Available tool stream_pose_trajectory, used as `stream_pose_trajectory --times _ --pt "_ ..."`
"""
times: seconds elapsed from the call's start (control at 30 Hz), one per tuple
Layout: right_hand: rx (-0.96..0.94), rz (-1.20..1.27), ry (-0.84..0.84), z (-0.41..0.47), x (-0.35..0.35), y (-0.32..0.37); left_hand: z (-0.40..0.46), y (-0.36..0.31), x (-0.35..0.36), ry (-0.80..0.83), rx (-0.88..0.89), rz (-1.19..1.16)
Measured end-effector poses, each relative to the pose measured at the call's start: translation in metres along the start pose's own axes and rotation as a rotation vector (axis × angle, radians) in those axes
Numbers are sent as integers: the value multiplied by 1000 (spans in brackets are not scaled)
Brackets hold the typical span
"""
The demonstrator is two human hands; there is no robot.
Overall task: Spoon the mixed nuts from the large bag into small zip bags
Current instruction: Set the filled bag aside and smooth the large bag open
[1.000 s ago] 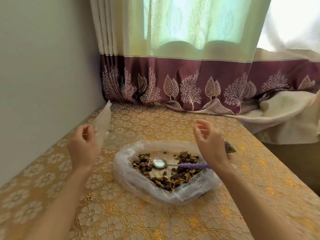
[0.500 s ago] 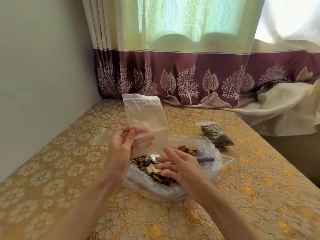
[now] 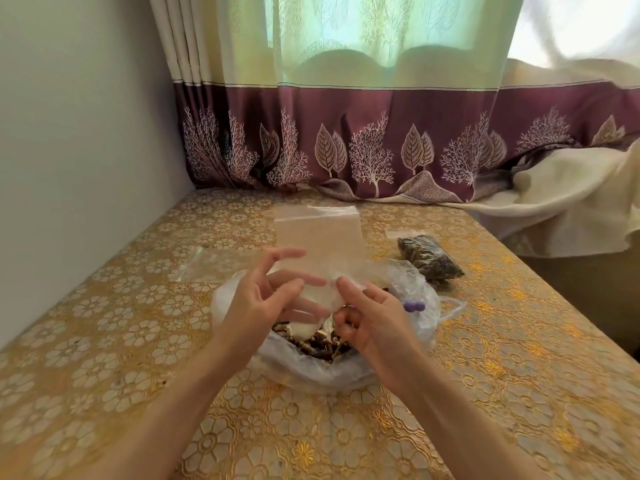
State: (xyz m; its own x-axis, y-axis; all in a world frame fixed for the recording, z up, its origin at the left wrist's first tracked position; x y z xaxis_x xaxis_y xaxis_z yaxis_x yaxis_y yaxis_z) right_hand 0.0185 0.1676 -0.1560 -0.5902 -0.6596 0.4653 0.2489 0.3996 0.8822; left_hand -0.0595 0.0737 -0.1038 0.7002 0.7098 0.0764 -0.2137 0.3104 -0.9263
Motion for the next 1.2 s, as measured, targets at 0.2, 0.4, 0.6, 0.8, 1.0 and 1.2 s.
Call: stream_pose_trajectory --times 0.2,0.4,0.6,0.8,1.0,1.2 --pt "21 8 -30 1 -3 -1 -6 -43 -23 -305 423 414" --pt "88 29 39 3 2 0 -22 -68 -18 -348 925 942" --pt "41 -89 83 0 2 2 -19 -49 -1 -183 891 1126" --pt "44 -122 -7 0 -7 3 -19 -38 13 -18 941 1216" --pt "10 -247 -74 1 -14 4 -18 -29 18 40 925 1257" --pt "-60 -223 -123 1 -18 11 -13 -11 12 157 591 1057"
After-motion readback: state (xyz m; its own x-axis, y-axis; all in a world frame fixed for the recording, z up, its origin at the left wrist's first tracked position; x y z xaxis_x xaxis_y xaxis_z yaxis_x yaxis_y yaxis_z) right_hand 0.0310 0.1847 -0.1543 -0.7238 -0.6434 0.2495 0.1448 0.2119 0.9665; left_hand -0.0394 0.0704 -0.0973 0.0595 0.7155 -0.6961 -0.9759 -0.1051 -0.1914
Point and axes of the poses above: each hand's wrist, its own z-axis towards the middle knuckle, its own x-axis out of the palm, y = z × x, the point moved 10 cm from there along z, towards the middle knuckle, and after that the axes turned 10 degrees about -y, right-handed, at the moved point
